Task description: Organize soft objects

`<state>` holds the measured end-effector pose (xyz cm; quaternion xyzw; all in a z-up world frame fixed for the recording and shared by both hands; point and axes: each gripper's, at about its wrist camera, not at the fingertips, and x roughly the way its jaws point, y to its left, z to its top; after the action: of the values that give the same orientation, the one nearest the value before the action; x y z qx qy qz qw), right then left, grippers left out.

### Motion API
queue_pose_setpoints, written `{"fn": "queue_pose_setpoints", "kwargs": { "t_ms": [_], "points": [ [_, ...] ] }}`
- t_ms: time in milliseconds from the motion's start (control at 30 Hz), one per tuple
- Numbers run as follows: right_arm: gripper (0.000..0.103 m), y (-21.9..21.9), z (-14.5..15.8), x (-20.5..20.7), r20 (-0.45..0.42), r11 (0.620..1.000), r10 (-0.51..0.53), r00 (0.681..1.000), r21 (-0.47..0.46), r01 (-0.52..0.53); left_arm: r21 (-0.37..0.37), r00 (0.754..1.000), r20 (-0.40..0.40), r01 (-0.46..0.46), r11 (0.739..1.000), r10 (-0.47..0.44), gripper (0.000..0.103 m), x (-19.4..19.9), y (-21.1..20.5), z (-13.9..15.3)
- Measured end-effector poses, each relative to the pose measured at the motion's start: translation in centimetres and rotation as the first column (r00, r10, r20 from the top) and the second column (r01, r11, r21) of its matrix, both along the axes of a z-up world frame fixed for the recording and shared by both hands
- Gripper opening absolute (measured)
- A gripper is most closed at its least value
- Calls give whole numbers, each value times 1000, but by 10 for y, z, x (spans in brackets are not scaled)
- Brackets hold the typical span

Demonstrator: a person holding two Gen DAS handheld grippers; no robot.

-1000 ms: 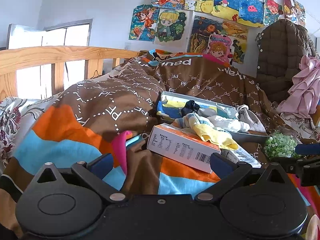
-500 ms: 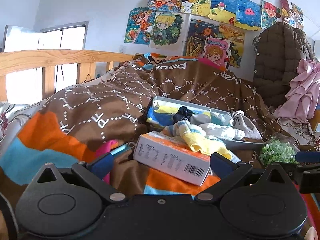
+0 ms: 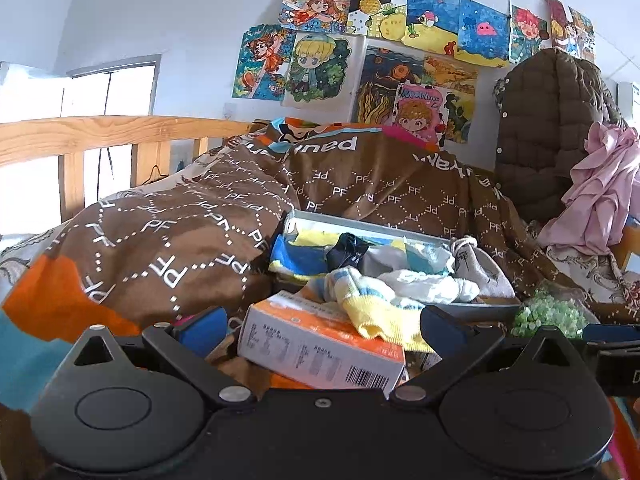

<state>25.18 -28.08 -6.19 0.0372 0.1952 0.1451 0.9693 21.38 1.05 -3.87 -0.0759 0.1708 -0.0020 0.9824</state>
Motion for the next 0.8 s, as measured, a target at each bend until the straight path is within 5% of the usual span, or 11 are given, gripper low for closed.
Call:
{"fn": "queue_pose_setpoints", "kwargs": {
  "t_ms": [200,400,800],
  "points": [
    [103,-4,-14,31,90,998,-54,995,36,51,-1,1000,-2,21,1000,-21,102,23,-4,1],
    [103,5,-34,62,82,999,-44,996,-12,45,-18,996,-45,75,997,-76,102,47,-2,-3],
    [103,12,-37,109,91,999,7,996,50,-12,-78,984,-131,114,990,-124,102,98,0,-12]
  ]
}}
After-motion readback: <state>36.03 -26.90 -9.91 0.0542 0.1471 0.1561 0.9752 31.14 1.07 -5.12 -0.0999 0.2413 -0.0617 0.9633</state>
